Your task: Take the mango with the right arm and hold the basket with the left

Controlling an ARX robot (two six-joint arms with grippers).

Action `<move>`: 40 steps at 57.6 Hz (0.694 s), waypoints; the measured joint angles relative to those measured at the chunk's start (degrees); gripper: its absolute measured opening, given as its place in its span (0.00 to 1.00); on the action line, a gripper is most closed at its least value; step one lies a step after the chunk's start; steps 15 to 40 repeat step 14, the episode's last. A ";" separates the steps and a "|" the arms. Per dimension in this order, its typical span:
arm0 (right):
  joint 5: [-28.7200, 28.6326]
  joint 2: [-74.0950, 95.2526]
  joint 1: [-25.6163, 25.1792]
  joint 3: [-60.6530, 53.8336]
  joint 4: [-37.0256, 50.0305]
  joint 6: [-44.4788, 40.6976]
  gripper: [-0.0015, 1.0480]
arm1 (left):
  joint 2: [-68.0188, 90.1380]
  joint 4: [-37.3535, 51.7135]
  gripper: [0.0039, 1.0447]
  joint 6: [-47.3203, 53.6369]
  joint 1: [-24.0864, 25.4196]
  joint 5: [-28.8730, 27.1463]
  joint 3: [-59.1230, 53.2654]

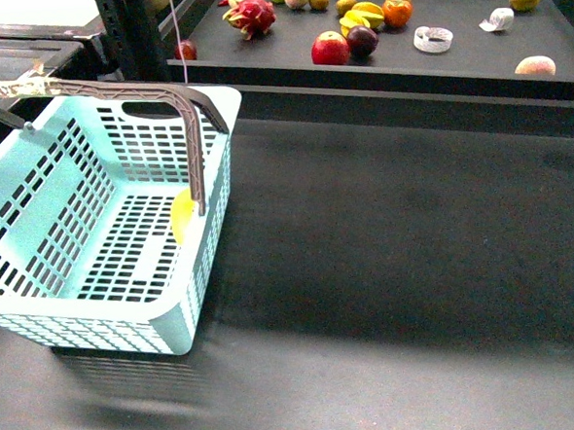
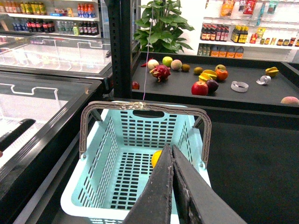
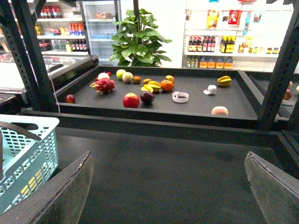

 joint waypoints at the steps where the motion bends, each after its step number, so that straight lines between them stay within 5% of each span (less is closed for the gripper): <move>1: 0.00 0.00 0.00 0.00 0.00 0.00 0.92 | 0.00 0.00 0.02 0.00 0.00 0.00 0.00; 40: 0.00 0.00 0.00 0.00 0.00 0.00 0.92 | -0.04 0.00 0.03 -0.04 0.00 0.02 0.00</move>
